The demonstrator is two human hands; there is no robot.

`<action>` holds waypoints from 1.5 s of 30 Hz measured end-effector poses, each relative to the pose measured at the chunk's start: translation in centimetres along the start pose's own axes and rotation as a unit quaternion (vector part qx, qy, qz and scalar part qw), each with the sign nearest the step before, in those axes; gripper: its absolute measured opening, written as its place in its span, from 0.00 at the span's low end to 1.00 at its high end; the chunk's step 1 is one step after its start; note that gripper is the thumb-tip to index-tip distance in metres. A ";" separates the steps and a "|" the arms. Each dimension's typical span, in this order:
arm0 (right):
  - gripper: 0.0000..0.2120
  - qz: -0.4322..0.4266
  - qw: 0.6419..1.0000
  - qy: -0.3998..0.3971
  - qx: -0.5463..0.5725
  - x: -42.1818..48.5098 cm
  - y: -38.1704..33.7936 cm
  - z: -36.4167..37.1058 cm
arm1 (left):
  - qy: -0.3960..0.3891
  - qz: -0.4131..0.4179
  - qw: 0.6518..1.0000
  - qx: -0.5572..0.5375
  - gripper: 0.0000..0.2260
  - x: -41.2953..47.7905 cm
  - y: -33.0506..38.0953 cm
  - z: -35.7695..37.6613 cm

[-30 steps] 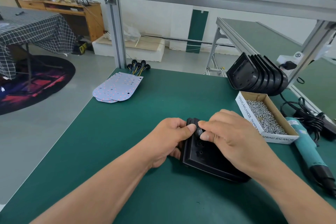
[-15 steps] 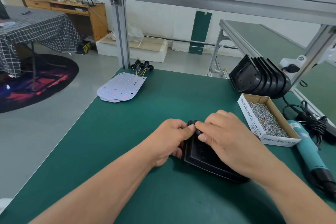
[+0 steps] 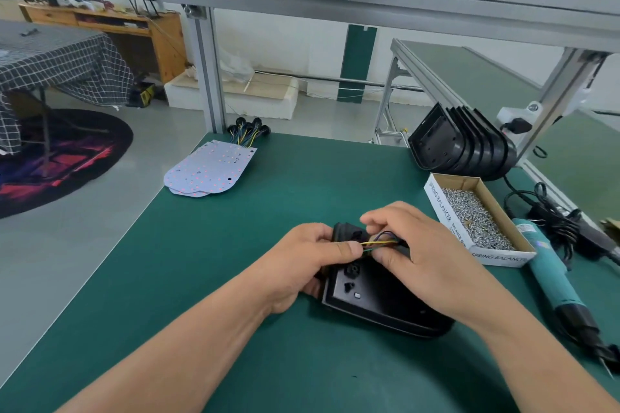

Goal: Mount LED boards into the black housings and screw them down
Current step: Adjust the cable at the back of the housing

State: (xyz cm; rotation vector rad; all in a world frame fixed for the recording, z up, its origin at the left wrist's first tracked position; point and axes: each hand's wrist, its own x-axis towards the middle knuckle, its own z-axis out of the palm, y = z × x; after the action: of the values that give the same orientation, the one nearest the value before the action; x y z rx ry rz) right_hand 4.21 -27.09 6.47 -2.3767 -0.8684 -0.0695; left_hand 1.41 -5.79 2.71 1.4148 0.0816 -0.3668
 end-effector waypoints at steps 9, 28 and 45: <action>0.52 0.076 0.979 -0.156 -0.103 -1.3 2.4 -3.4 | 0.011 -0.032 0.999 0.002 0.08 0.2 0.4 -0.1; 0.23 0.122 0.938 0.083 0.315 -2.2 4.2 -0.9 | 0.073 0.050 0.993 -0.075 0.11 1.5 -0.3 -0.2; 0.11 0.207 0.977 0.017 -0.056 -0.8 4.7 -0.6 | 0.089 0.087 0.971 0.205 0.22 1.6 -1.5 1.0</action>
State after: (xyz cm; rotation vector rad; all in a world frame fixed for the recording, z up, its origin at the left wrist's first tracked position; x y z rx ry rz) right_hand 6.45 -30.71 4.29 -2.6048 -0.3458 0.0087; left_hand 2.31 -7.24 1.05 1.8492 0.0278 -0.1116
